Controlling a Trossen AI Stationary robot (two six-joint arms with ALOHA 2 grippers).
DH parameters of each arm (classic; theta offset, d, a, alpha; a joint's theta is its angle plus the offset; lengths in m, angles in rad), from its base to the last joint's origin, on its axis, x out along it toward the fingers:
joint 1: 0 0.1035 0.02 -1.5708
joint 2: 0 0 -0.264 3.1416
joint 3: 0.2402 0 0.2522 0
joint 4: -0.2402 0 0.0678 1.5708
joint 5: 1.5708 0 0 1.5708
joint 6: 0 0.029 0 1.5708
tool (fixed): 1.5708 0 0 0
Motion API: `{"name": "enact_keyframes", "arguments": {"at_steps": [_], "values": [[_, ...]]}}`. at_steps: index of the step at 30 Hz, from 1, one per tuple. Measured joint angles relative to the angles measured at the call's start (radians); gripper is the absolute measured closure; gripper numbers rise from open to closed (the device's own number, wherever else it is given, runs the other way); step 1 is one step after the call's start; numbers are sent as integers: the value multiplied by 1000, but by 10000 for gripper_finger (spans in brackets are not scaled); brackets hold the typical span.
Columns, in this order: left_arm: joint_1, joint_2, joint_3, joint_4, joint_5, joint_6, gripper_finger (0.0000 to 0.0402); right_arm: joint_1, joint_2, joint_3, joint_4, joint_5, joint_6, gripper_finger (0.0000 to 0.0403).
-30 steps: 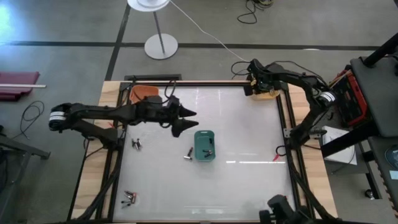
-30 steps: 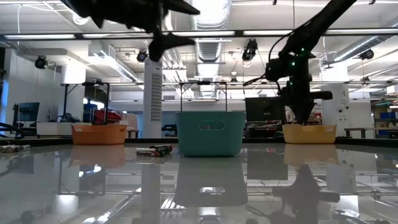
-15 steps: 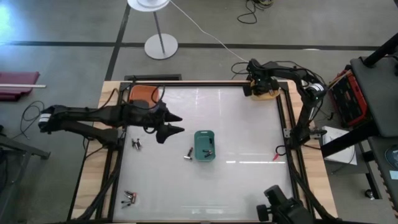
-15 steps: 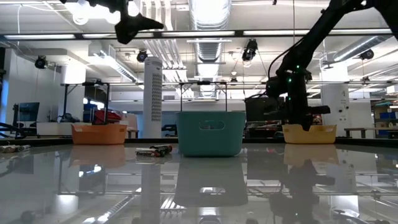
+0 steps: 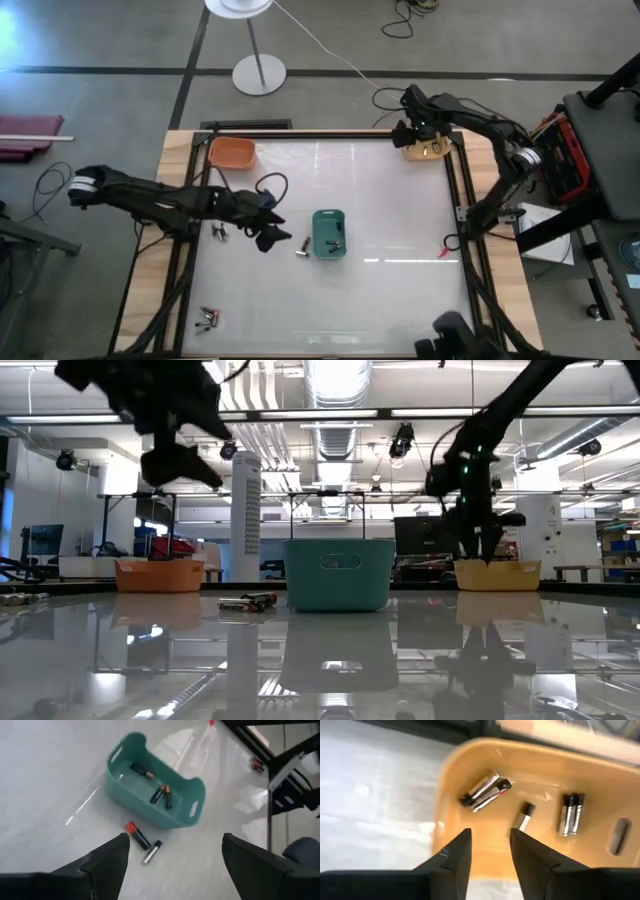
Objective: Sort batteries
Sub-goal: Put the black battery into the yellow bin
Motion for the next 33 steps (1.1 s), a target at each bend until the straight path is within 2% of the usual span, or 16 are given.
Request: {"name": "enact_keyframes", "arguments": {"at_steps": [2, 5, 7, 10, 16, 21, 25, 33], "values": [[-6, 2, -30, 24, 1, 26, 118, 27, -71, 0, 0, -2, 5, 257], [-6, 11, -71, 70, 4, 182, 134, 100, -187, 0, 10, -68, 20, 243], [-6, 27, -91, 85, 11, 298, 146, 180, -268, 0, 18, -107, 42, 238], [-6, 67, -114, 89, 15, 428, 163, 330, -377, 0, 36, -101, 102, 235], [-6, 192, -113, 104, 16, 513, 183, 690, -523, -1, 117, 54, 318, 249], [-8, 291, -73, 181, 35, 522, 203, 936, -541, 15, 163, 204, 387, 261], [-20, 356, -44, 199, 92, 503, 219, 996, -515, 65, 157, 223, 378, 263], [-79, 470, -50, 292, -15, 547, 248, 981, -509, 106, 142, 230, 334, 247]]}}
